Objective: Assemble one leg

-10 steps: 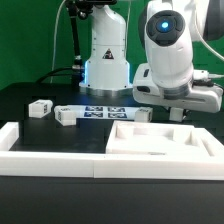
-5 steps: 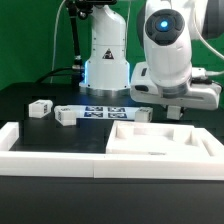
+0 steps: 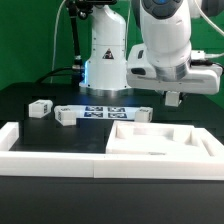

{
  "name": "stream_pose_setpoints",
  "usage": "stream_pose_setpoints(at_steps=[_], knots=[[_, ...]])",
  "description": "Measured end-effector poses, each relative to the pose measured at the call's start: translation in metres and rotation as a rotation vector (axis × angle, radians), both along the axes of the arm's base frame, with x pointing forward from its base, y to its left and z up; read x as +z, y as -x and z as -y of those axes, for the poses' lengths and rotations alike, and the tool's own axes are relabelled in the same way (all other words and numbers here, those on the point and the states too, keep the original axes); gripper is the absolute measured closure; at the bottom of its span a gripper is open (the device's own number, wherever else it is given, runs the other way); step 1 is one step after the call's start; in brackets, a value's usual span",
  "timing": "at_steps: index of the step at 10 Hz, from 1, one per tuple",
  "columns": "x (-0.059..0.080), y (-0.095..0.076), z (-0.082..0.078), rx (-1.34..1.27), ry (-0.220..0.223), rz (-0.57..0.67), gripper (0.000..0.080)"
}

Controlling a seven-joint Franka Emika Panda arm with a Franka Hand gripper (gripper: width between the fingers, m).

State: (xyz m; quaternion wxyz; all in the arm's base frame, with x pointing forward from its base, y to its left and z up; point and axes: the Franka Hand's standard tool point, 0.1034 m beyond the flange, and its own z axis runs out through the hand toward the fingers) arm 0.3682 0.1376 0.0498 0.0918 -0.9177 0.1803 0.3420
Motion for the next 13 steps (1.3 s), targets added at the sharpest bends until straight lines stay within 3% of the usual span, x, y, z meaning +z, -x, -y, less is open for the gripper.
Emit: stream_pose_setpoints(at_steps=[2,3,4,6,7,8,10,12,13], knots=[[-0.001,-0.003,0.002,0.011,0.033,0.135,0.0508],[0.000,-0.010,0.011,0.013,0.047,0.209,0.0508],[0.007,-0.012,0.014,0.015,0.055,0.239,0.0508],[0.034,-0.031,0.018,0.034,0.076,0.366,0.0508],[0.040,-0.040,0.022,0.025,0.085,0.414,0.0508],[0.041,-0.050,0.022,0.016,0.108,0.492,0.0508],[0.038,-0.046,0.018,0.020,0.138,0.597,0.0508],[0.031,-0.049,0.016,0.085,0.174,0.785,0.0508],[0.033,-0.049,0.012,0.138,0.169,0.819,0.0508]])
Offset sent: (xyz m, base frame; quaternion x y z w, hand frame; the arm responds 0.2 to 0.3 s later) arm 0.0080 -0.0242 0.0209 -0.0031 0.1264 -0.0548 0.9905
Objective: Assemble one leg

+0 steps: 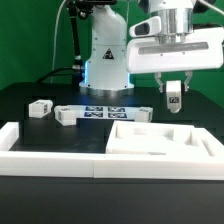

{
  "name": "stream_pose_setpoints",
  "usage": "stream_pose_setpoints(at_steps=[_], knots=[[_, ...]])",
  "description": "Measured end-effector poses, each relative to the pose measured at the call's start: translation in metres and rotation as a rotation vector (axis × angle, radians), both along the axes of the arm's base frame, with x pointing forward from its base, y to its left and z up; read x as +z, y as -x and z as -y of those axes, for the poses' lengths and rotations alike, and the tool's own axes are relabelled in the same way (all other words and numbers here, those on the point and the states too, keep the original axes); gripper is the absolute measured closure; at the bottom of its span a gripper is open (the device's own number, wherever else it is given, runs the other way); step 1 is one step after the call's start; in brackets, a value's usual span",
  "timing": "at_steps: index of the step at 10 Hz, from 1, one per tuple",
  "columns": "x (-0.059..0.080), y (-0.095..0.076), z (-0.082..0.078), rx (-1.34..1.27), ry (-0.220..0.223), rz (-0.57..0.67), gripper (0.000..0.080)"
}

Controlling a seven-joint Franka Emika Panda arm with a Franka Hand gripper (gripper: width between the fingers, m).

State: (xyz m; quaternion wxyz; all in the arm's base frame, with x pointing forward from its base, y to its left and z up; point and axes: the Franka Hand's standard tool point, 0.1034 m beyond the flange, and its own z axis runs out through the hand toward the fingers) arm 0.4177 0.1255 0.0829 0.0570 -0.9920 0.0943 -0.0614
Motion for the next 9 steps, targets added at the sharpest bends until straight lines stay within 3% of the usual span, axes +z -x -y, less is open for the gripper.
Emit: stream_pose_setpoints(at_steps=[4,5,8,9], knots=[[0.028,-0.031,-0.012,0.094,0.010,0.230,0.0508],[0.026,-0.028,-0.014,0.093,0.009,0.288,0.0508],[0.020,-0.026,-0.013,0.121,0.019,0.266,0.0508],[0.012,-0.024,-0.010,0.190,0.044,0.275,0.0508]])
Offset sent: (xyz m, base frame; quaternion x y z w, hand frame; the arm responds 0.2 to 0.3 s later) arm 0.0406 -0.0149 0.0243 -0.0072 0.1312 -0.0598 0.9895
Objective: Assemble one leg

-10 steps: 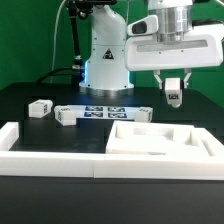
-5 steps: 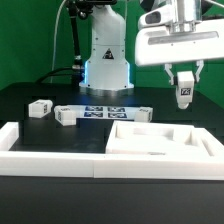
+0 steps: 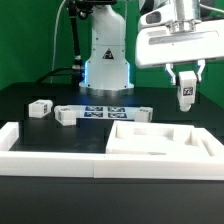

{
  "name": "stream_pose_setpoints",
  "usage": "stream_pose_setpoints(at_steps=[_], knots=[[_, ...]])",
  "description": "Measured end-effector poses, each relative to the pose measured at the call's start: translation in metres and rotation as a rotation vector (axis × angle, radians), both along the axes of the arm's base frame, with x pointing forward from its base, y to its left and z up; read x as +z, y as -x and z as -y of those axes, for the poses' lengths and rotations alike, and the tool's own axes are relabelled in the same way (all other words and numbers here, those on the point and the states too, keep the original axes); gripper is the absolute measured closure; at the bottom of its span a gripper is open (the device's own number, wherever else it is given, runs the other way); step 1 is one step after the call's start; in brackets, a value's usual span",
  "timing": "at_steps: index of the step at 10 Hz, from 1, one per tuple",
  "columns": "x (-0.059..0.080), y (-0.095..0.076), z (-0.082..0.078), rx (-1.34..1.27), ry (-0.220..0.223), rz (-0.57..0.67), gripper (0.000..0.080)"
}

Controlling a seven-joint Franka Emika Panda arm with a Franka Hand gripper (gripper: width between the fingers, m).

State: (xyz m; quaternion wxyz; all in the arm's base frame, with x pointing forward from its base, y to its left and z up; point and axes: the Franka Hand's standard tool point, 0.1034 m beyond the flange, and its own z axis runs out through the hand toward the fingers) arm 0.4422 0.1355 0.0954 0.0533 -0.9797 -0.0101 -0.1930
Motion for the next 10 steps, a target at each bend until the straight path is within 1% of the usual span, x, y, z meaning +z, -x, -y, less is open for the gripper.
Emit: stream_pose_setpoints(at_steps=[1,3,5,6,7,9,10], knots=[[0.002,-0.007,0.007,0.040,0.024,0.001,0.0508],[0.010,-0.036,0.021,0.090,0.059,0.032,0.0508],[0.024,-0.064,0.019,0.110,0.061,0.050,0.0508],[0.024,-0.066,0.019,0.107,0.061,0.064,0.0508],[0.022,-0.062,0.020,0.108,0.062,0.056,0.0508],[0.022,-0.063,0.021,0.111,0.064,0.057,0.0508],[0.019,-0.069,0.028,0.129,0.079,0.056,0.0508]])
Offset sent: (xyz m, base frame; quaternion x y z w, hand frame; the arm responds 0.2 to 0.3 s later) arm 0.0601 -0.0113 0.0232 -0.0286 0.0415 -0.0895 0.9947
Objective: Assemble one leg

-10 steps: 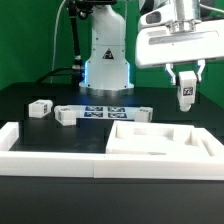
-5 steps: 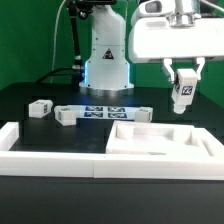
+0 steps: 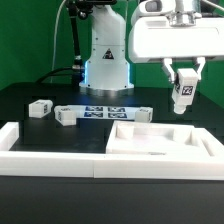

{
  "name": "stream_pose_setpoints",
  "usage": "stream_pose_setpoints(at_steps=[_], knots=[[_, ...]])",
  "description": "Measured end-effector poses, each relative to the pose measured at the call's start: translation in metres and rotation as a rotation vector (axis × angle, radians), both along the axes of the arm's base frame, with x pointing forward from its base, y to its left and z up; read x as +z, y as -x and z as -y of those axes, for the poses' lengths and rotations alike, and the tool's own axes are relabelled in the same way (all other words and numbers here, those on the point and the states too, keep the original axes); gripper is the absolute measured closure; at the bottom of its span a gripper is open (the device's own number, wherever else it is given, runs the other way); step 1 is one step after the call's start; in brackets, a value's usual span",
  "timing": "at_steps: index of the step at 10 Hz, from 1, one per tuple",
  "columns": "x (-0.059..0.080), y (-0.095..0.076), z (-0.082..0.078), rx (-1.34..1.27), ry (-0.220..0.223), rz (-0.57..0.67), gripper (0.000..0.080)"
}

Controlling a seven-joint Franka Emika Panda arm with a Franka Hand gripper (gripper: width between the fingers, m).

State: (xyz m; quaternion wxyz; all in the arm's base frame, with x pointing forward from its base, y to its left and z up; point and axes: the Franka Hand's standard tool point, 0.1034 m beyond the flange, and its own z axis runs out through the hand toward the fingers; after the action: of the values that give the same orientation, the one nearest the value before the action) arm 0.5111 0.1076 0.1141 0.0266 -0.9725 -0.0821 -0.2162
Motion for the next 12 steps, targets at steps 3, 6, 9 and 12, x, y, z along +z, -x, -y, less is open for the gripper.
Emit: stream_pose_setpoints(at_steps=[3,6,9,12], knots=[[0.004,-0.040,0.005,0.017,0.009,0.024,0.0508],[0.007,-0.065,0.009,0.022,0.015,0.071,0.0508],[0.009,-0.068,0.020,0.003,0.032,0.205,0.0508],[-0.009,-0.069,0.027,0.005,0.032,0.132,0.0508]])
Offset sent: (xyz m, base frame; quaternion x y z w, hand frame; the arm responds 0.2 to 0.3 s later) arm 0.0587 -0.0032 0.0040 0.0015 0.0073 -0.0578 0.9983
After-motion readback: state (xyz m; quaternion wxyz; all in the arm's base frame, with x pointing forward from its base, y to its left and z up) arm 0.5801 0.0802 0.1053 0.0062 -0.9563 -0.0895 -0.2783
